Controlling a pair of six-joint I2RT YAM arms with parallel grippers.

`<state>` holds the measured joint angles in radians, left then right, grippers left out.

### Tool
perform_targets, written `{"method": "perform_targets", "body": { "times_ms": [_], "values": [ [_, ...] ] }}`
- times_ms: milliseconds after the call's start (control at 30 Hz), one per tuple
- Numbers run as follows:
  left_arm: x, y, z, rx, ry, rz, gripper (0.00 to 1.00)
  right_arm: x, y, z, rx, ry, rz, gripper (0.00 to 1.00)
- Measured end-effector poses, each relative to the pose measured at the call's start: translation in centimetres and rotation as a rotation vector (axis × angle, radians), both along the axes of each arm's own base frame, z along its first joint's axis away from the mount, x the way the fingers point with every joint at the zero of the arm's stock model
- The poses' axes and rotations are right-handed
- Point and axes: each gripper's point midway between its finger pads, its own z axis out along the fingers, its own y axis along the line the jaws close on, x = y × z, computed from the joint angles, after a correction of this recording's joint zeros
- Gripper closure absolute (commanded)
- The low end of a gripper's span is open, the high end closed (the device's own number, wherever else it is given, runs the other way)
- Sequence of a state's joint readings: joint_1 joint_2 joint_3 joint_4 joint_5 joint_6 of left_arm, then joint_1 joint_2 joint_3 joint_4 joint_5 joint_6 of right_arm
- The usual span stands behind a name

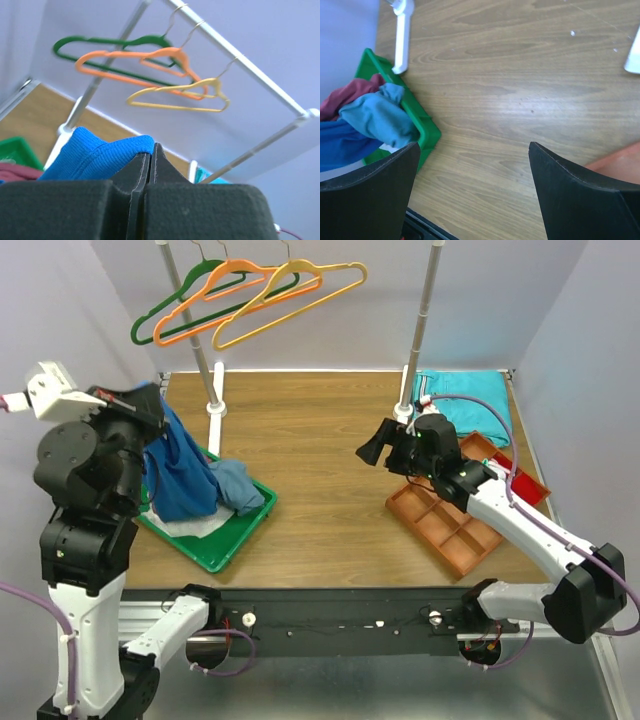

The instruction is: Place the tank top on the hanger

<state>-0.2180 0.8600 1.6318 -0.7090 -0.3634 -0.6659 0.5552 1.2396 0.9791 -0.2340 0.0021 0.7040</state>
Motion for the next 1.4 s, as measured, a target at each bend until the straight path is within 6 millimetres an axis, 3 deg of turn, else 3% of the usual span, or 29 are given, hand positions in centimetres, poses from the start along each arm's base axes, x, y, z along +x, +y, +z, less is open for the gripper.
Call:
{"method": "perform_targets", "body": {
  "times_ms": [267,400,567,667,733,867,900,967,1000,1067,1100,1233,1333,1400],
  "values": [
    [-0.1,-2.9,11.2,0.006,-0.257,-0.160,1.00,1.4,1.1,4.1,0.040,-0.066,0.014,0.04],
    [-1.2,-3.8,16.2,0.003,-0.399,-0.220,1.00,1.9,1.4,5.7,0.051,-0.093,0.017,0.03],
    [-1.6,-5.4,18.9,-0.006,-0.484,-0.310,1.00,2.4,1.6,6.6,0.033,-0.100,0.023,0.04],
    [-1.6,-7.6,20.0,-0.019,-0.527,-0.432,1.00,2.7,1.4,7.7,0.020,-0.119,0.017,0.03],
    [-0.9,-9.4,19.7,-0.031,-0.526,-0.525,1.00,2.9,1.1,8.7,0.014,-0.142,0.007,0.03],
    [2.4,-14.6,14.8,-0.058,-0.396,-0.711,1.00,2.7,0.1,9.4,-0.010,-0.165,-0.025,0.03],
    [3.1,-16.6,12.5,-0.058,-0.337,-0.761,1.00,2.7,0.0,9.4,-0.012,-0.168,-0.029,0.03],
    [4.6,-20.2,7.4,-0.050,-0.208,-0.842,1.00,2.4,-0.5,9.6,-0.014,-0.177,-0.043,0.03],
    [5.1,-22.3,3.5,-0.043,-0.117,-0.888,1.00,2.1,-0.8,9.5,-0.016,-0.176,-0.048,0.03],
    [5.5,-24.6,-3.0,-0.026,0.019,-0.936,1.00,1.6,-1.3,9.1,-0.023,-0.173,-0.056,0.03],
    [5.4,-25.4,-7.1,-0.017,0.107,-0.951,1.00,1.5,-1.5,8.9,-0.027,-0.172,-0.062,0.03],
    [3.3,-27.0,-18.2,0.021,0.332,-0.990,1.00,0.3,-2.8,6.5,-0.061,-0.139,-0.082,0.03],
    [0.5,-28.0,-24.4,0.048,0.449,-1.042,1.00,-0.5,-3.4,4.4,-0.087,-0.106,-0.087,0.04],
    [-1.3,-28.8,-27.4,0.067,0.503,-1.080,1.00,-1.1,-3.9,2.5,-0.108,-0.073,-0.089,0.04]
  ]
}}
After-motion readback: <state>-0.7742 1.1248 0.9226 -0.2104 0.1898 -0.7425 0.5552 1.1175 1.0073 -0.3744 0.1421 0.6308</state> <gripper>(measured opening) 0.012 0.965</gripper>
